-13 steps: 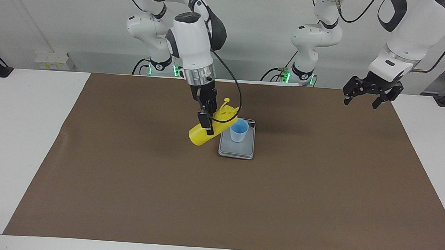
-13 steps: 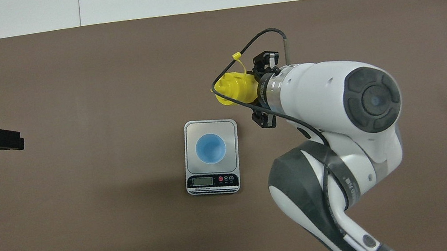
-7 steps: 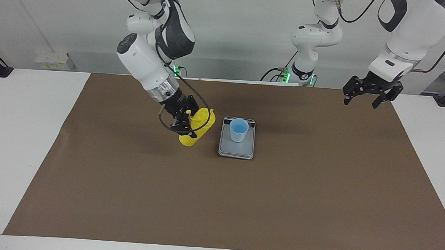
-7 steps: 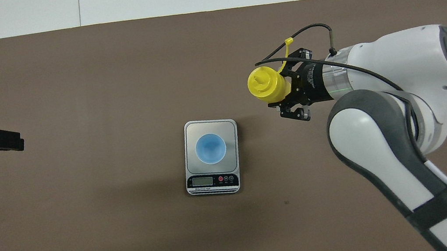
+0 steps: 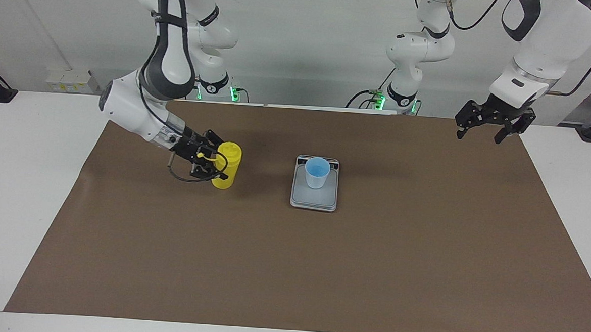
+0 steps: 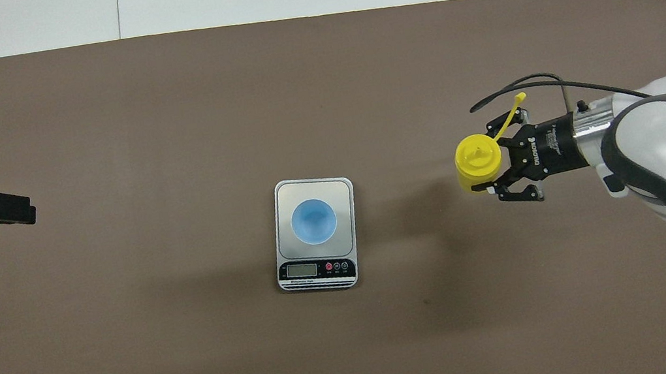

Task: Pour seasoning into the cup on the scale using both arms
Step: 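Turn the bottle upright and carry it back beside the scale, then lower the yellow bottle onto the table and open the right gripper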

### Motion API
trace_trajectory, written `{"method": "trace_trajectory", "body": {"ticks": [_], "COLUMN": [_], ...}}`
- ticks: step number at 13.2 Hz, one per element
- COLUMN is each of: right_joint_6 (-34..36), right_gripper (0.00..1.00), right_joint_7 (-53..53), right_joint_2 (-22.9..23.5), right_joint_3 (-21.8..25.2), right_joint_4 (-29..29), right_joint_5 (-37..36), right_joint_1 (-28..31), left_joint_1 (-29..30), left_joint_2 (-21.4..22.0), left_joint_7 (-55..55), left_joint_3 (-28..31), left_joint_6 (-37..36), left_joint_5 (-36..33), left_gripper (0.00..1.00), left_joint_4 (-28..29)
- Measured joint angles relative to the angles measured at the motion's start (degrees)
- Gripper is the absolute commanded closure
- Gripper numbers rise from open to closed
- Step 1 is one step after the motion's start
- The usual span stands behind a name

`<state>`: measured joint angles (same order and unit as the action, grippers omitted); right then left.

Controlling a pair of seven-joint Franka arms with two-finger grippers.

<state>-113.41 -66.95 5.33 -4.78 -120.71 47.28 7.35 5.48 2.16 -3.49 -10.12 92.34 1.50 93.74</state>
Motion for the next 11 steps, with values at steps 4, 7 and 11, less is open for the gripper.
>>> {"method": "trace_trajectory", "body": {"ticks": [4, 7, 11], "right_joint_6": [4.61, 6.68, 6.85], "right_gripper": [1.00, 1.00, 0.60], "right_joint_7": [13.57, 18.22, 20.67], "right_joint_2": [-0.10, 0.02, 1.13], "right_joint_3": [0.08, 0.06, 0.10], "right_joint_4": [-4.85, -5.99, -6.29], "right_joint_5": [0.13, 0.16, -1.50], "right_joint_1": [9.16, 12.82, 16.73], "left_joint_1": [0.00, 0.00, 0.00], "left_joint_2": [0.00, 0.00, 0.00], "left_joint_7": [0.00, 0.00, 0.00], "left_joint_3": [-0.06, -0.21, -0.31], "left_joint_6": [-0.15, -0.20, -0.49], "left_joint_5": [0.00, 0.00, 0.00], "left_gripper": [0.00, 0.00, 0.00], "left_joint_4": [0.02, 0.02, 0.02]}}
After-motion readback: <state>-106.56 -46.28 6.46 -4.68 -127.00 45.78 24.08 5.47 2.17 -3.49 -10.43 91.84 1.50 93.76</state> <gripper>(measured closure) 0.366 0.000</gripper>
